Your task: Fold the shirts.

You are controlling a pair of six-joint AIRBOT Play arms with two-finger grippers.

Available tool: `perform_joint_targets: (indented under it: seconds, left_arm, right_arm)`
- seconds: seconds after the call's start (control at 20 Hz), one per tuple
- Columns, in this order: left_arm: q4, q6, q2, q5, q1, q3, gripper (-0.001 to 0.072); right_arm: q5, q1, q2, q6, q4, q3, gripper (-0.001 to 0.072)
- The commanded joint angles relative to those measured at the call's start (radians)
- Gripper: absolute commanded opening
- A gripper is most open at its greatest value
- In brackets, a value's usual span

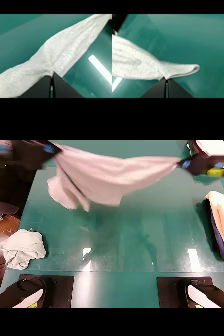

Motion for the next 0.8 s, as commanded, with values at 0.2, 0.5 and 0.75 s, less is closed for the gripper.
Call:
perform_joint_targets:
  seconds: [0.2, 0.5, 0.75]
  left_arm:
    - [-0.382, -0.012, 0.063, -0.3, -0.001, 0.282, 0.0022]
    - [-0.218, 0.0, 0.056, -0.33, -0.001, -0.008, 0.0022]
    - [-0.213, 0.112, -0.041, -0.052, -0.001, -0.513, 0.0023]
  right_arm:
    - [0.172, -0.006, 0.169, 0.093, -0.051, 0.24, 0.0011]
    - [0.393, -0.006, 0.109, 0.253, -0.243, 0.251, 0.0011]
    - [0.41, -0.006, -0.105, 0.249, -0.245, 0.093, 0.0011]
